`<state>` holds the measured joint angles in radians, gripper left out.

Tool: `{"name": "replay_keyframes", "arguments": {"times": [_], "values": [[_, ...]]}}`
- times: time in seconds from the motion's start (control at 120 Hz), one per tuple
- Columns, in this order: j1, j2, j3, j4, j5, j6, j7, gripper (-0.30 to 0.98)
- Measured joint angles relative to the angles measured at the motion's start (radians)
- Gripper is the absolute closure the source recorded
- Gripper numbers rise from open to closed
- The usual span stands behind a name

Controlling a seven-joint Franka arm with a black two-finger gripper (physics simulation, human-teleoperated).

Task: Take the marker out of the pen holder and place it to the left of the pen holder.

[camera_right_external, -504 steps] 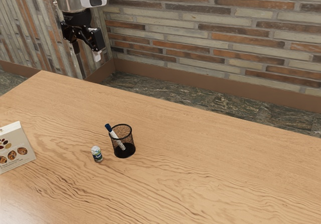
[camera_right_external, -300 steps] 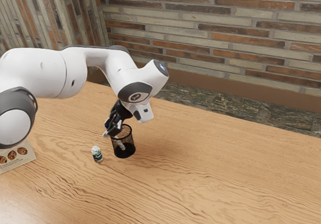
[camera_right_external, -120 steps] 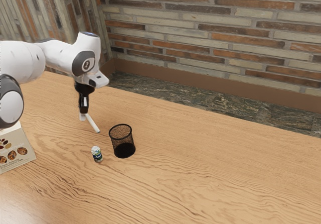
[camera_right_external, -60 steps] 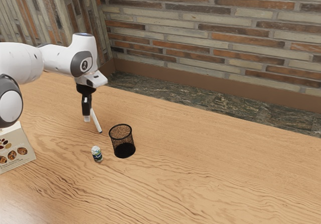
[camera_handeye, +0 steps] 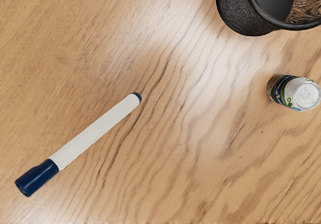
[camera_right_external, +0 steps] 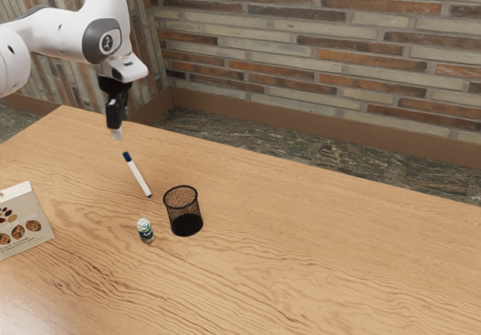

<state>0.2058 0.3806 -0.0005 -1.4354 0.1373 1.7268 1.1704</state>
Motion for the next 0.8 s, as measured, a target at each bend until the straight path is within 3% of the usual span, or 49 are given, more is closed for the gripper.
{"name": "replay_keyframes", "arguments": {"times": [0.533,0.633,0.8], "values": [[0.001,0.006,0.000,-0.007,0.002,-0.031,0.015,0.00],[0.002,0.000,0.015,-0.005,0.012,-0.067,-0.042,0.00],[-0.011,-0.257,0.047,-0.045,0.017,-0.143,-0.265,0.00]]}}
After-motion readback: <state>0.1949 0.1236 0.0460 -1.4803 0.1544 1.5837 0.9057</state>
